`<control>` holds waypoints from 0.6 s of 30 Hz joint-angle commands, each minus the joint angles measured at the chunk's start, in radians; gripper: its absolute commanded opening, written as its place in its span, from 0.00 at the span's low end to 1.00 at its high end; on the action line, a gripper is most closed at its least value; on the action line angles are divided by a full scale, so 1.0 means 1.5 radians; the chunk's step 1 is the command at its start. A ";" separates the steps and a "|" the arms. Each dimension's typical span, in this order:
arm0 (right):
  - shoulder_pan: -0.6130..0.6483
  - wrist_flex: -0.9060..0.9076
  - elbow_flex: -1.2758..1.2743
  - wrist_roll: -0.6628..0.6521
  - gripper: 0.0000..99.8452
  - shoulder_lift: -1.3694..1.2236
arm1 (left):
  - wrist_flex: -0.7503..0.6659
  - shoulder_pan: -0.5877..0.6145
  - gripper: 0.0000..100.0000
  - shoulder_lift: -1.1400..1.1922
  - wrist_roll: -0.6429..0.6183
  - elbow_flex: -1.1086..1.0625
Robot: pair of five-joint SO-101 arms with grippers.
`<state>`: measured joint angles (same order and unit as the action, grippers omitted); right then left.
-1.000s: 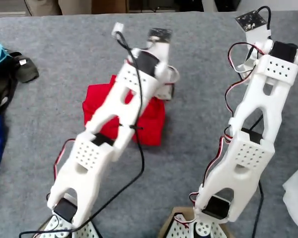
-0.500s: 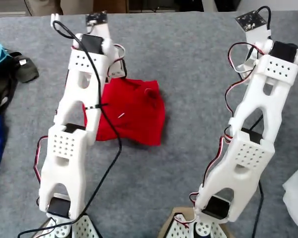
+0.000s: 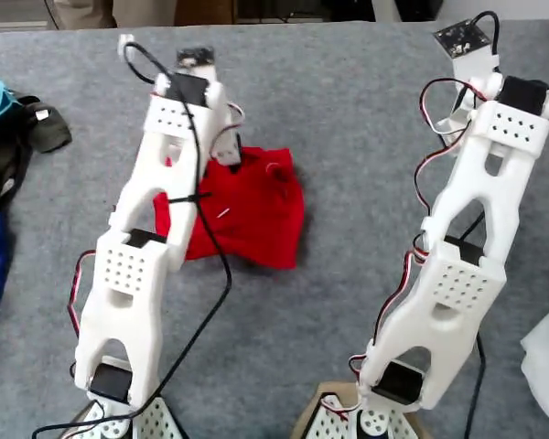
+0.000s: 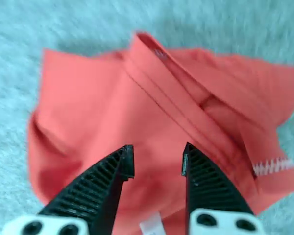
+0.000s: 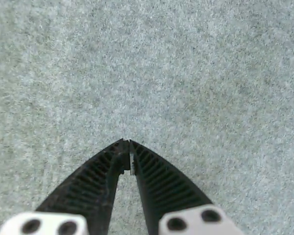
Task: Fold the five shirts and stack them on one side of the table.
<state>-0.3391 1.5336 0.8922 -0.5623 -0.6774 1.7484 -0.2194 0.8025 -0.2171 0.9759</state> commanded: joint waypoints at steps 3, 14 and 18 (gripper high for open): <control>0.015 -0.007 0.020 0.006 0.01 0.002 | 0.007 -0.085 0.17 -0.017 0.002 -0.063; 0.015 -0.009 0.020 0.006 0.01 0.001 | 0.007 -0.109 0.14 -0.010 0.004 -0.077; 0.015 -0.009 0.020 0.006 0.01 0.001 | 0.007 -0.122 0.02 -0.010 0.031 -0.077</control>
<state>-0.3391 1.5336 0.8922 -0.5623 -0.6836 1.7484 -0.3821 0.8025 -0.2033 0.8592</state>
